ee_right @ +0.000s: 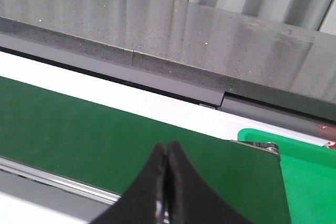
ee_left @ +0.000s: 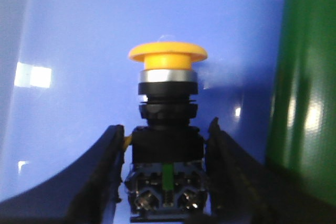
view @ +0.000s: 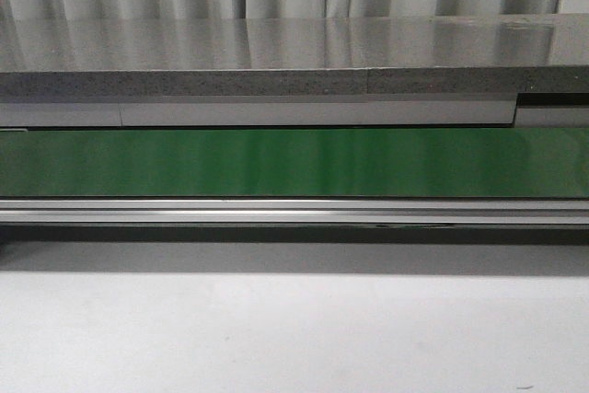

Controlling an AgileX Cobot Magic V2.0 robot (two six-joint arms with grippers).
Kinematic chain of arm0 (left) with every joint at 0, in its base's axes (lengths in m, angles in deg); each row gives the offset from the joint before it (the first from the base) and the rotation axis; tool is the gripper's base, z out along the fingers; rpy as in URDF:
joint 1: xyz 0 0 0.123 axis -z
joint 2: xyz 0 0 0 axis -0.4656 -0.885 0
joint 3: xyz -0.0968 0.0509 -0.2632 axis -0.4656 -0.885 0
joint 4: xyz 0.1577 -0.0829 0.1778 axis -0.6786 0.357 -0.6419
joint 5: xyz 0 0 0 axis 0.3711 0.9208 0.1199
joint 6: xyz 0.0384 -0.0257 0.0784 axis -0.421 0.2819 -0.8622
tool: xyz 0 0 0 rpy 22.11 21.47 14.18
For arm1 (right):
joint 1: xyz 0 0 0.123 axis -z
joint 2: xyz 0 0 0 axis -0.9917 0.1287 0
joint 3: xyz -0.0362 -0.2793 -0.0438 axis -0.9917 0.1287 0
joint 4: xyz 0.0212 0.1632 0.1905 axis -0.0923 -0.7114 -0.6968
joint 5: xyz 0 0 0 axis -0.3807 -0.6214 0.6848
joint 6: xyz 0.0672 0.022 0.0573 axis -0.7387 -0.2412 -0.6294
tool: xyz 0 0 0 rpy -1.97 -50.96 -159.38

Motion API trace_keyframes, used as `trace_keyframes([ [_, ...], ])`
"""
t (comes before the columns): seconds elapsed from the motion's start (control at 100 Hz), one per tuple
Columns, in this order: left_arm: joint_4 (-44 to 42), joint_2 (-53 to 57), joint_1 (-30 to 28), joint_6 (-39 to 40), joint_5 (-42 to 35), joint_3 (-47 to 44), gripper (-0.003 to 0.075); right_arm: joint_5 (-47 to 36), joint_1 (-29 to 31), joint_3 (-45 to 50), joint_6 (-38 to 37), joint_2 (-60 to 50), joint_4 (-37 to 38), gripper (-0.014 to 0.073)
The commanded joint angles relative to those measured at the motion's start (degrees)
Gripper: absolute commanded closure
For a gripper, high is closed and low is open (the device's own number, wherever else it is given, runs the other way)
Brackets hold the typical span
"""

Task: Move button from right to left
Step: 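Lift the push button with the left gripper over the blue tray, then lower the button into the blue tray and open the left gripper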

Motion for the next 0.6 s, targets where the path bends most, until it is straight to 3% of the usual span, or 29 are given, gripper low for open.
trace_keyframes([
  [0.0,-0.21,2.61,-0.19,-0.01,-2.43,1.82,0.0661,-3.76,-0.14,-1.57,0.38,0.28,-0.84,0.0661],
  [0.16,-0.21,2.61,-0.19,-0.01,-2.43,1.82,0.0599,-3.76,-0.14,-1.57,0.38,0.28,-0.84,0.0661],
  [0.35,-0.21,2.61,-0.19,-0.01,-2.43,1.82,0.0359,-3.76,-0.14,-1.57,0.38,0.28,-0.84,0.0661],
  [0.42,-0.21,2.61,-0.19,-0.01,-2.43,1.82,0.0304,-3.76,-0.14,-1.57,0.38,0.28,-0.84,0.0661],
  [0.59,-0.32,2.61,-0.19,-0.01,-2.43,1.82,0.0292,-3.76,-0.14,-1.57,0.38,0.28,-0.84,0.0661],
])
